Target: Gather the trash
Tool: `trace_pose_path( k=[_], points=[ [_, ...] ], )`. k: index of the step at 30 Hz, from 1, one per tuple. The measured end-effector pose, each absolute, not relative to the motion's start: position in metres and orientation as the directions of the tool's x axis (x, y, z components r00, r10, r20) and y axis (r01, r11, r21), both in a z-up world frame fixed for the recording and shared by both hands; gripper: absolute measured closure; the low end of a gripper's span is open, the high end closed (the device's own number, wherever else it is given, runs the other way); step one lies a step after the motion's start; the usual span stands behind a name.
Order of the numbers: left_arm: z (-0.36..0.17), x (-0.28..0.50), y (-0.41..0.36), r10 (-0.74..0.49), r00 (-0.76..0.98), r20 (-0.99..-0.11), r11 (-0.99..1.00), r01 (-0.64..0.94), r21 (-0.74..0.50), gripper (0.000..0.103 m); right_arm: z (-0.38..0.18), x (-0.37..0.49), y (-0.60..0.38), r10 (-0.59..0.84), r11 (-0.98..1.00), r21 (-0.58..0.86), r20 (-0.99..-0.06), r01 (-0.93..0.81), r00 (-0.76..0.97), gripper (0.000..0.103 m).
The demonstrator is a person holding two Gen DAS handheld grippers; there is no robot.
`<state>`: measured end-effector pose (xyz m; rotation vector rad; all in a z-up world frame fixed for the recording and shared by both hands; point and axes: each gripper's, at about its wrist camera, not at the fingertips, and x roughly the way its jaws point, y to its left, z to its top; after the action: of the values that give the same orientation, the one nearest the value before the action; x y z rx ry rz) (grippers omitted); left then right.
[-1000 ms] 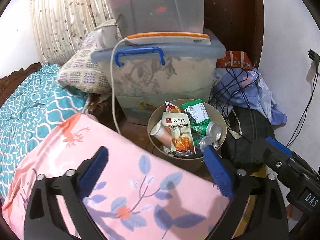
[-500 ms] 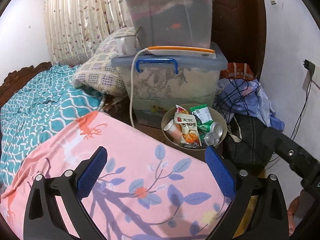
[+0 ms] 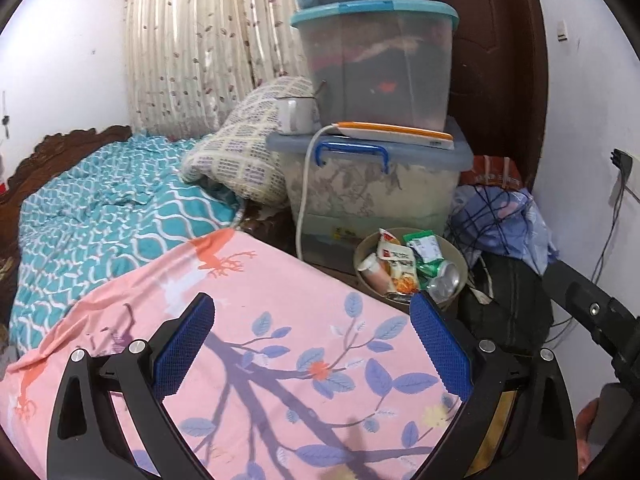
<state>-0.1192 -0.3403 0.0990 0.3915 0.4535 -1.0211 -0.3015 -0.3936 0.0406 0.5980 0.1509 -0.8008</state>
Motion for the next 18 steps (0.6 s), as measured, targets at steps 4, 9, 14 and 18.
trace_pose_path(
  k=[4, 9, 14, 18],
  points=[
    [0.104, -0.119, -0.328, -0.721, 0.469, -0.51, 0.489, 0.866, 0.105, 0.009, 0.044, -0.302, -0.378, -0.656, 0.537, 0.416, -0.341, 0.734, 0.673, 0.004],
    [0.11, -0.12, -0.317, -0.724, 0.486, -0.489, 0.504, 0.857, 0.107, 0.009, 0.048, -0.3, -0.356, -0.688, 0.549, 0.363, -0.315, 0.753, 0.654, 0.004],
    [0.115, -0.124, -0.307, -0.72, 0.522, -0.457, 0.528, 0.839, 0.127, 0.009, 0.054, -0.304, -0.338, -0.727, 0.547, 0.342, -0.258, 0.764, 0.636, 0.003],
    [0.117, -0.128, -0.301, -0.704, 0.551, -0.448, 0.546, 0.823, 0.154, 0.009, 0.056, -0.309, -0.332, -0.743, 0.538, 0.355, -0.228, 0.764, 0.629, 0.003]
  ],
)
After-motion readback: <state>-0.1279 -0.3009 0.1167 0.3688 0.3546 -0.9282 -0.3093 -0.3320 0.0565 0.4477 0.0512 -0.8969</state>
